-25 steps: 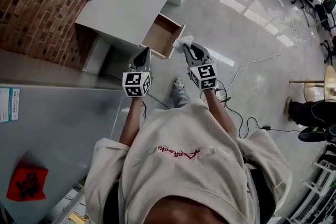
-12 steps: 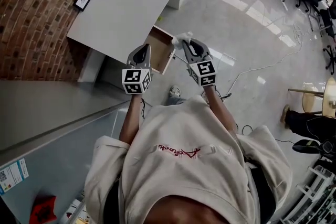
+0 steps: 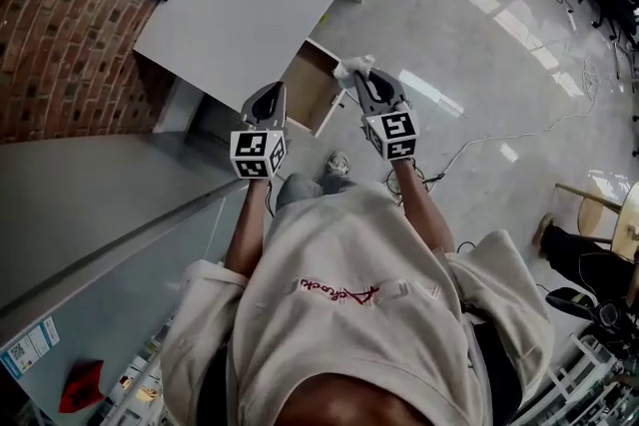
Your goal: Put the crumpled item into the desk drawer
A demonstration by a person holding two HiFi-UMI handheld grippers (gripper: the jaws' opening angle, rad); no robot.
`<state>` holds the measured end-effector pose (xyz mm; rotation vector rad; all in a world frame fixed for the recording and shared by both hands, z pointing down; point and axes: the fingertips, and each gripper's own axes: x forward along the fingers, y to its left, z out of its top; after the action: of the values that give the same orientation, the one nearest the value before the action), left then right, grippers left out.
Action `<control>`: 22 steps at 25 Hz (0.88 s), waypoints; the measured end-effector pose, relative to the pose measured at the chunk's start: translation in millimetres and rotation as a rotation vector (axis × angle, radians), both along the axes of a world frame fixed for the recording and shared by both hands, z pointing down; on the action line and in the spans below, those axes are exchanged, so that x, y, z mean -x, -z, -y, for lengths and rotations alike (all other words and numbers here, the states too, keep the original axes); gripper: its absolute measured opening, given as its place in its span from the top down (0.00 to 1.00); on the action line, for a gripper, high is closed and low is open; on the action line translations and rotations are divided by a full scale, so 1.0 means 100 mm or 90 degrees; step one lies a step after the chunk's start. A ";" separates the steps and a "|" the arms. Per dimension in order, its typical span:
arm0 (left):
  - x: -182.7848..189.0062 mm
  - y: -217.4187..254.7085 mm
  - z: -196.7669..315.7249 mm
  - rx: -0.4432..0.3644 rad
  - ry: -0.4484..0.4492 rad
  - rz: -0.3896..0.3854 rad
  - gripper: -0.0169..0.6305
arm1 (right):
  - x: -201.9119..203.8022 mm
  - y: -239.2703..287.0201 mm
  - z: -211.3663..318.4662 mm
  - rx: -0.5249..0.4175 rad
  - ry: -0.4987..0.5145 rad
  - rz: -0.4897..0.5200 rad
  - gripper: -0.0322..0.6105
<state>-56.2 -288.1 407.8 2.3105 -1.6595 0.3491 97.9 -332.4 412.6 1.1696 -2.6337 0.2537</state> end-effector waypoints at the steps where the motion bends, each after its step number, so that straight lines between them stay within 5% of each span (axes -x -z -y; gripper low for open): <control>1: 0.03 -0.02 -0.02 0.005 0.004 0.001 0.96 | 0.02 -0.03 -0.01 0.005 0.003 0.001 0.85; 22: 0.49 -0.66 -0.03 0.057 -0.013 -0.023 0.96 | 0.32 -0.58 -0.04 0.048 -0.014 -0.040 0.85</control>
<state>-104.9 -285.5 473.8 2.2569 -1.5709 0.3756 65.6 -328.4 470.9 1.1627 -2.5366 0.3126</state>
